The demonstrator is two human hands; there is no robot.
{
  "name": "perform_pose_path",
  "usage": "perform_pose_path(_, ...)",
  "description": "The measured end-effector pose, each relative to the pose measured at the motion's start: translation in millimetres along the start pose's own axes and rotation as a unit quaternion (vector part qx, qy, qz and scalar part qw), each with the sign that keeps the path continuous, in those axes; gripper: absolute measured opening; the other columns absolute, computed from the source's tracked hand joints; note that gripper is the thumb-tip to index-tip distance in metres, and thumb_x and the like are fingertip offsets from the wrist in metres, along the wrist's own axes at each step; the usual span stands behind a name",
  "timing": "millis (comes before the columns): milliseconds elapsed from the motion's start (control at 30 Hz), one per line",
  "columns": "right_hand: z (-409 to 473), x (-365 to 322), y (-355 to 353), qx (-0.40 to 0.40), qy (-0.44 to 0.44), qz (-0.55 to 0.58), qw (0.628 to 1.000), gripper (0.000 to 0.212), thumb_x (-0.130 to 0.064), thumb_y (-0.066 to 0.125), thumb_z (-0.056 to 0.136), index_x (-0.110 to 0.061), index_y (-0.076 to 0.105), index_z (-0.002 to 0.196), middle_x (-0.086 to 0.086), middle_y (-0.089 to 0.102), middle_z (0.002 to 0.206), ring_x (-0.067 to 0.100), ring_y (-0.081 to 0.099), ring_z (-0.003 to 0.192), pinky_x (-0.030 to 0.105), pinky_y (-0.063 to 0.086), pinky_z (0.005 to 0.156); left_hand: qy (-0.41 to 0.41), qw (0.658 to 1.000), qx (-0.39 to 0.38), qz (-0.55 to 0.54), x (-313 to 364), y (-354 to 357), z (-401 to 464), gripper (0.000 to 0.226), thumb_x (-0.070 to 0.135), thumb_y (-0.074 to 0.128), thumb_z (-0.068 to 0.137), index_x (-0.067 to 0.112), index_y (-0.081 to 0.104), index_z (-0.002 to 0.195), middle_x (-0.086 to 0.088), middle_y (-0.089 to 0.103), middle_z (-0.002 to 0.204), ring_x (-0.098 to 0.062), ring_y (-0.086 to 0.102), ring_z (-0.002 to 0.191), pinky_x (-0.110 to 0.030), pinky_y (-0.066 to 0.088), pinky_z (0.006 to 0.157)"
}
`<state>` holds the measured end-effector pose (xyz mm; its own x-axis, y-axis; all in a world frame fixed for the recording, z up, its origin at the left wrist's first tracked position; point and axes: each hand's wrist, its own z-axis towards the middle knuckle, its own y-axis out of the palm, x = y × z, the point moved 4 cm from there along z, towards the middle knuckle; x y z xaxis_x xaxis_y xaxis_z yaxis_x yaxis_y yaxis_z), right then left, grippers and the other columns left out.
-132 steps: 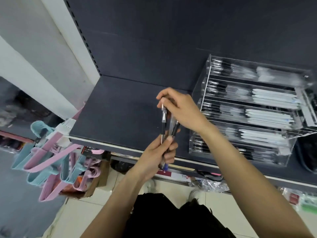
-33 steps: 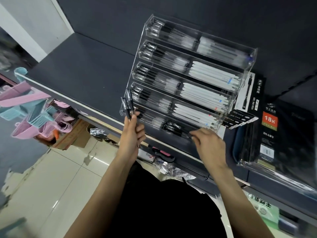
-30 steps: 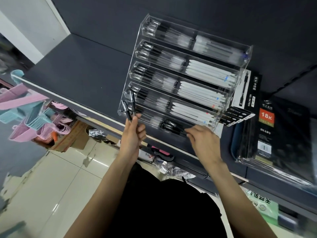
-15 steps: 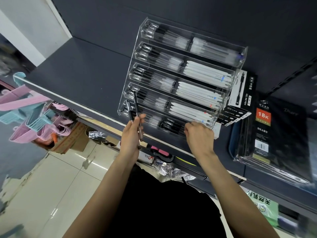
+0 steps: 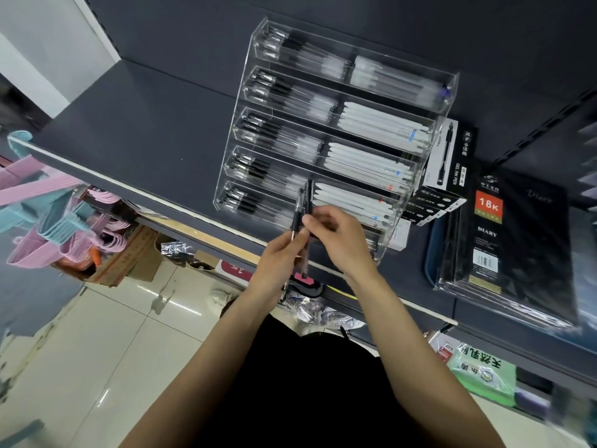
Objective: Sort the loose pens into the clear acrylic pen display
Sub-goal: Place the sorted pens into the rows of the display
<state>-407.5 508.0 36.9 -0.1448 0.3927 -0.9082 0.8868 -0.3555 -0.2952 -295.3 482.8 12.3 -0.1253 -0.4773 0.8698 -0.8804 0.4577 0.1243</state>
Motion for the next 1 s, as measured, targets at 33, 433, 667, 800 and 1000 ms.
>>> perform_pose_path(33,0,-1,-1,0.009,0.012,0.055,0.998,0.017,-0.023,0.064,0.088,-0.013,0.064,0.102,-0.007,0.067,0.091,0.003,0.062,0.084,0.014,0.045,0.074,0.005,1.000,-0.004,0.004,0,1,0,0.026,0.027,0.047,0.099,0.010,0.063,0.088,-0.007,0.049,0.070,-0.012,0.046,0.061,-0.021,0.040,0.056)
perform_pose_path(433,10,17,-36,0.000,-0.158,-0.448,0.880,0.021,-0.025,0.065,0.088,-0.026,0.069,0.109,-0.007,0.071,0.098,0.013,0.065,0.087,0.029,0.051,0.075,0.029,0.985,0.097,-0.143,0,-63,5,0.041,0.031,0.025,0.104,0.013,0.062,0.101,0.010,0.032,0.058,-0.007,0.022,0.051,-0.018,0.019,0.042)
perform_pose_path(667,26,28,-25,-0.033,-0.145,-0.487,0.860,0.015,-0.026,0.063,0.089,-0.022,0.070,0.101,-0.005,0.069,0.096,0.016,0.064,0.091,0.029,0.048,0.072,0.031,0.990,0.130,-0.035,3,-63,-7,0.042,0.029,0.028,0.105,0.023,0.069,0.106,0.010,0.037,0.062,-0.003,0.044,0.058,-0.024,0.038,0.081)
perform_pose_path(800,26,28,-20,-0.009,-0.154,-0.522,0.839,0.013,-0.024,0.059,0.092,-0.019,0.069,0.098,-0.004,0.066,0.097,0.019,0.063,0.090,0.026,0.040,0.065,0.030,0.994,0.104,-0.013,2,-62,-10,0.037,0.033,0.032,0.104,0.026,0.062,0.123,-0.004,0.033,0.050,-0.037,0.062,0.085,-0.040,0.026,0.115)
perform_pose_path(1000,20,31,-17,0.041,-0.158,-0.529,0.833,0.012,-0.022,0.058,0.092,-0.016,0.068,0.091,-0.002,0.066,0.090,0.018,0.062,0.087,0.031,0.051,0.064,0.055,0.994,0.083,-0.047,2,-56,-3,0.025,0.024,0.047,0.099,0.021,0.067,0.114,0.005,0.042,0.066,-0.009,0.046,0.065,-0.028,0.043,0.080)
